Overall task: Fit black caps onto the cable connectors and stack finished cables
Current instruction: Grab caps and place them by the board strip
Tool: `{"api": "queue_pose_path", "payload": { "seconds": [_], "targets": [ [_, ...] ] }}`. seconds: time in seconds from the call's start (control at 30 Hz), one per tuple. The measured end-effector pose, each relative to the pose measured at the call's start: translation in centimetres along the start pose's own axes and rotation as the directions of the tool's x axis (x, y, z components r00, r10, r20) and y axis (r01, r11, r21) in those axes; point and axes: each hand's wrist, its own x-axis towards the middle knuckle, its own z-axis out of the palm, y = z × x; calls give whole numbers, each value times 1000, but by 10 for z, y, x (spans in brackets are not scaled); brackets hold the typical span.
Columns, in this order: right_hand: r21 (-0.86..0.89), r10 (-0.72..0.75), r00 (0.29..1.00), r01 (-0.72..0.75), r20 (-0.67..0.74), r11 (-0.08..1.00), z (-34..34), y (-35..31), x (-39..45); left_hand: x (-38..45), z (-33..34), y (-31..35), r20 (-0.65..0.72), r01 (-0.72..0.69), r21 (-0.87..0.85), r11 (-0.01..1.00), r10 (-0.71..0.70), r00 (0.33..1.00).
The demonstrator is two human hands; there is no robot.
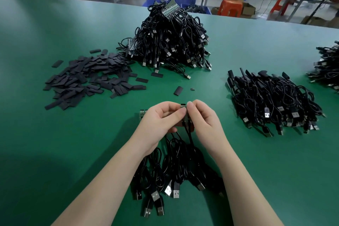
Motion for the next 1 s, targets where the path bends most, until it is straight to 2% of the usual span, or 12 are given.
{"api": "queue_pose_path", "payload": {
  "seconds": [0.17, 0.33, 0.53, 0.63, 0.8, 1.0],
  "targets": [
    [1, -17, 998, 17, 68, 1000, 1, -1, -1, -1, 4, 2, 19, -97, 180, 979, 95, 995],
    [33, -14, 998, 12, 59, 999, 5, -3, -2, -1, 5, 2, 27, -153, 230, 961, 151, 988],
    [77, 66, 997, -68, 30, 995, 9, -3, -1, -1, 9, -1, -19, -52, 42, 998, 53, 998],
    [27, 49, 999, -48, -24, 998, 9, -3, -1, -1, 12, -2, -26, -19, 23, 1000, 19, 999],
    [-88, -29, 997, 23, -73, 996, 9, -6, -4, -2, 11, -2, -76, 30, -119, 992, -40, 996],
    [-32, 14, 1000, -13, 16, 999, 7, -11, -3, -4, 11, 6, -8, 104, -273, 956, -110, 994]
  ]
}}
